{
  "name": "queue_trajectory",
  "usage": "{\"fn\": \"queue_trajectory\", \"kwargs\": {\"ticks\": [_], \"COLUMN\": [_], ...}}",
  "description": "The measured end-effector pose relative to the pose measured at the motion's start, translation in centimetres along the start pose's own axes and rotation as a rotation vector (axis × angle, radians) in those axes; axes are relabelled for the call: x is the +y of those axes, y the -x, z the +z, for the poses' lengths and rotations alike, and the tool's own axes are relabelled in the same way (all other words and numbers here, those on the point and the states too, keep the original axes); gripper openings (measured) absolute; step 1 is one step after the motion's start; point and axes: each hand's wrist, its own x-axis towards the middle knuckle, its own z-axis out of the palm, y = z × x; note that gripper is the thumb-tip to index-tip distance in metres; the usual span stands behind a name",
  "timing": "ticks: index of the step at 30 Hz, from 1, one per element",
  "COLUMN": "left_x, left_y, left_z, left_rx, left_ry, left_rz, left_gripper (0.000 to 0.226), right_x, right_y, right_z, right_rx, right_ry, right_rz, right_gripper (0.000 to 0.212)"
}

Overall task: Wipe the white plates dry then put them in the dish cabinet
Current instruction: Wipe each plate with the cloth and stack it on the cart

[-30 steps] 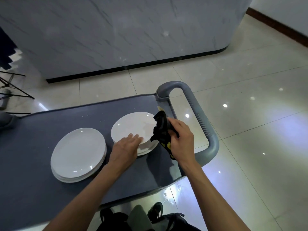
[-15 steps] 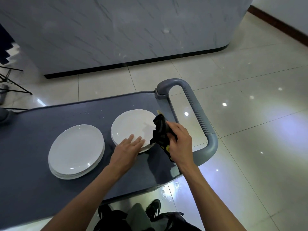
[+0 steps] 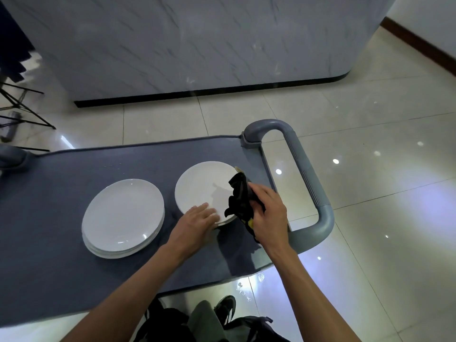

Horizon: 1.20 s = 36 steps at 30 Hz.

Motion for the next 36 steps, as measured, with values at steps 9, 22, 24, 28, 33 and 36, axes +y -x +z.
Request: {"fn": "queue_trajectory", "kwargs": {"ticks": [9,22,24,28,33,36], "left_x": [-2.8,-15.8,-17.8,-20.0,-21.2,-21.8], "left_y": [2.1,12.2,13.7,14.6,14.7,14.4], "left_z": [-3.9,-9.9,-10.3,-10.7,-10.4,-10.1], "left_rx": [0.160,0.353,0.299,0.235,0.238,0.209], "left_ry": [0.034,0.238,0.261,0.322,0.340,0.366], "left_rz": [-0.178,-0.940,-1.039,-1.087,-0.989,-0.989], "left_gripper": [0.006,0.022,0.023,0.011,0.018,0.026], "right_x": [-3.7,-14.4,-15.6,-17.5,-18.7,-18.9], "right_y": [-1.2,-2.2,-1.9,-1.3,-0.7,-0.6], "right_z": [3.6,14.3,16.1,19.3,22.3,23.5], "right_rx": [-0.062,-0.252,-0.293,-0.373,-0.384,-0.401], "right_ry": [-0.003,-0.092,-0.084,-0.031,-0.005,0.053], "right_rz": [-0.063,-0.141,-0.151,-0.179,-0.143,-0.125], "right_gripper": [0.043,0.045,0.044,0.043,0.043,0.042]}}
